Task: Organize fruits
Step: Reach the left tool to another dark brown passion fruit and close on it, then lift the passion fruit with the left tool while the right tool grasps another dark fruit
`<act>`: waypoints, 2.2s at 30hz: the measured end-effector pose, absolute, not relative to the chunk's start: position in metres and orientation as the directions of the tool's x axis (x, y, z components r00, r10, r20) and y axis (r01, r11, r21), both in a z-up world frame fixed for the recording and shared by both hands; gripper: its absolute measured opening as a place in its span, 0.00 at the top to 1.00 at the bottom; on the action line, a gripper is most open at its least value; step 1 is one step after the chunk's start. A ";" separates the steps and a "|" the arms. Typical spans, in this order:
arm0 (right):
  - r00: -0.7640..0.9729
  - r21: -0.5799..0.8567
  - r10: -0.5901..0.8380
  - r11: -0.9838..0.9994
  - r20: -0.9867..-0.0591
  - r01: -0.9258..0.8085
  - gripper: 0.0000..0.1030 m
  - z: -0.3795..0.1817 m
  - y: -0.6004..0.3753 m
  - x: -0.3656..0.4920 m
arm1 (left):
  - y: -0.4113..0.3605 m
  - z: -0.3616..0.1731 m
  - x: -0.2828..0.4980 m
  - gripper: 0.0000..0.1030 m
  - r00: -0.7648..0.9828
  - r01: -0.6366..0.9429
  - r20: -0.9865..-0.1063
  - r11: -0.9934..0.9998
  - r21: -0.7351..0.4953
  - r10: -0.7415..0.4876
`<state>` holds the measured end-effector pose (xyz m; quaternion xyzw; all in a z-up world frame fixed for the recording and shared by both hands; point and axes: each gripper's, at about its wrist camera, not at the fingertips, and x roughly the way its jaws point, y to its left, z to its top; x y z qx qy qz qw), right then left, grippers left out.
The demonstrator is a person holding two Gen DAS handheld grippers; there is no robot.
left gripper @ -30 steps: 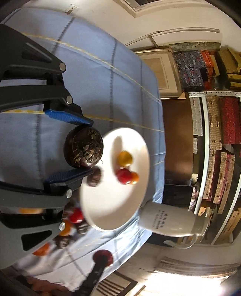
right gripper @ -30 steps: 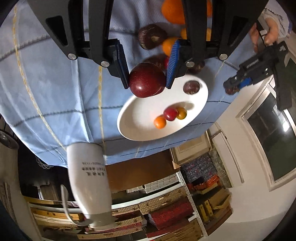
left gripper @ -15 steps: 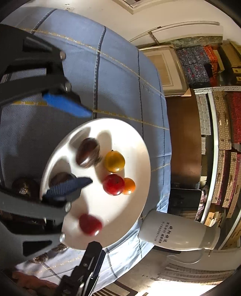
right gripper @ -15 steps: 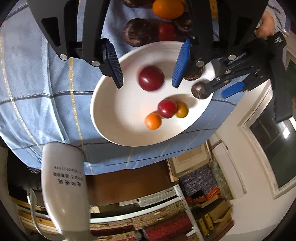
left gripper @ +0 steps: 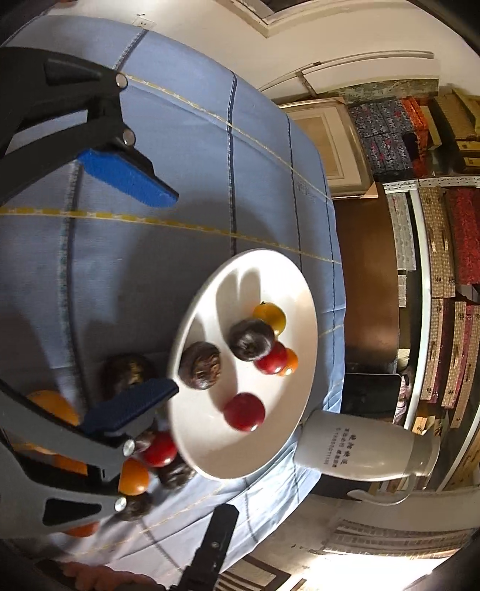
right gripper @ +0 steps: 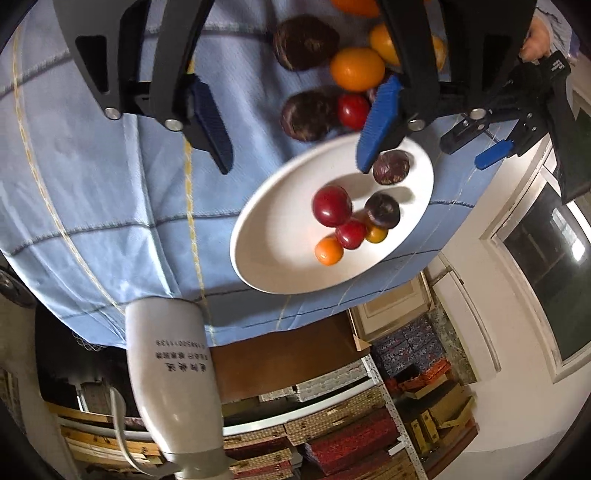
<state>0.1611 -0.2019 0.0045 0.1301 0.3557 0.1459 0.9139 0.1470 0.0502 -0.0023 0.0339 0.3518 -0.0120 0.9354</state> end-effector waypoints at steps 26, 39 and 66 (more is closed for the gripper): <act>0.699 0.381 0.360 0.915 -0.618 -0.135 0.26 0.005 -0.216 0.156 | 0.025 -0.032 0.164 0.04 0.651 0.189 -0.756 0.979 0.075 -0.068; 0.692 0.389 0.383 0.908 -0.612 -0.158 0.25 0.005 -0.213 0.153 | 0.035 -0.029 0.135 0.04 0.697 0.132 -0.716 0.972 0.195 0.049; 0.599 0.213 0.299 0.954 -0.742 -0.213 0.43 -0.024 -0.175 0.164 | 0.028 -0.039 0.155 0.58 0.605 0.250 -0.784 0.968 0.025 -0.136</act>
